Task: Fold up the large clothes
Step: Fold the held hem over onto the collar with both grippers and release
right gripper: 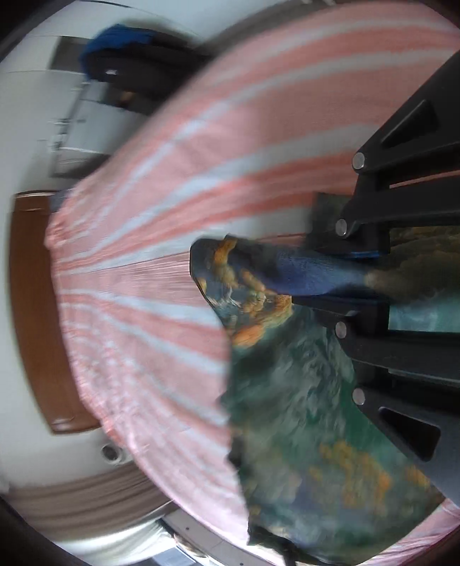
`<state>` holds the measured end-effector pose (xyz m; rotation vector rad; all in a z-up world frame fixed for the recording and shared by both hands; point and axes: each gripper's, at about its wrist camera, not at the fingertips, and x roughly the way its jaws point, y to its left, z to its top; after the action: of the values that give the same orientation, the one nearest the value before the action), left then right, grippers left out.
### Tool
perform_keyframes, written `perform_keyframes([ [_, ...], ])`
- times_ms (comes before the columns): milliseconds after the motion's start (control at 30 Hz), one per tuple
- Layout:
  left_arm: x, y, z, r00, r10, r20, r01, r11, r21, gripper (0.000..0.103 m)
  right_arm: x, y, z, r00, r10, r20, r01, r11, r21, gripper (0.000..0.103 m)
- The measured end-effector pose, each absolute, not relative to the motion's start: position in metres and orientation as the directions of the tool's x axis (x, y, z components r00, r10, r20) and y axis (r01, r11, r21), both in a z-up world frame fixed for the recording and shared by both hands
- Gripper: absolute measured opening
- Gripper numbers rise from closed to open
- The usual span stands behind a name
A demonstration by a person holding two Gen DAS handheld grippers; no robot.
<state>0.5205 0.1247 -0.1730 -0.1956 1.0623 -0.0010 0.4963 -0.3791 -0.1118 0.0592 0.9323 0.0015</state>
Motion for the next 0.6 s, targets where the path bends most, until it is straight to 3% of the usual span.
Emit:
perform_keyframes([
  [100,0.514,0.132,-0.173,0.539,-0.124,-0.833,-0.099,0.973,-0.209,0.021,0.487,-0.383,-0.142,0.594,0.047,-0.803,0.031,0.996,0.081,0.018],
  [167,0.513,0.135,-0.168,0.539,-0.135,-0.831,-0.095,0.971,-0.219,0.029,0.484,-0.386,-0.144,0.603,0.054,-0.796,0.039,0.994,0.097,0.021],
  [200,0.513,0.138,-0.165,0.538,-0.132,-0.832,-0.1,0.97,-0.219,0.042,0.485,-0.39,-0.143,0.601,0.066,-0.796,0.048,0.992,0.118,0.023],
  [233,0.511,0.139,-0.157,0.539,-0.128,-0.833,-0.107,0.97,-0.218,0.06,0.485,-0.393,-0.14,0.598,0.08,-0.797,0.053,0.989,0.139,0.032],
  [300,0.501,0.145,-0.141,0.57,-0.099,-0.815,-0.115,0.973,-0.199,0.078,0.482,-0.4,-0.132,0.598,0.087,-0.797,0.071,0.985,0.16,0.056],
  [333,0.493,0.149,-0.129,0.597,-0.084,-0.798,-0.117,0.975,-0.19,0.079,0.477,-0.404,-0.123,0.61,0.096,-0.786,0.068,0.983,0.173,0.071],
  [467,0.463,0.134,-0.086,0.652,-0.107,-0.751,-0.054,0.981,-0.186,0.084,0.445,-0.411,-0.085,0.676,0.092,-0.731,0.043,0.985,0.165,0.074],
  [600,0.454,0.055,-0.054,0.669,-0.195,-0.717,0.159,0.98,-0.118,0.09,0.412,-0.401,-0.054,0.72,0.129,-0.682,-0.013,0.985,0.172,0.08],
])
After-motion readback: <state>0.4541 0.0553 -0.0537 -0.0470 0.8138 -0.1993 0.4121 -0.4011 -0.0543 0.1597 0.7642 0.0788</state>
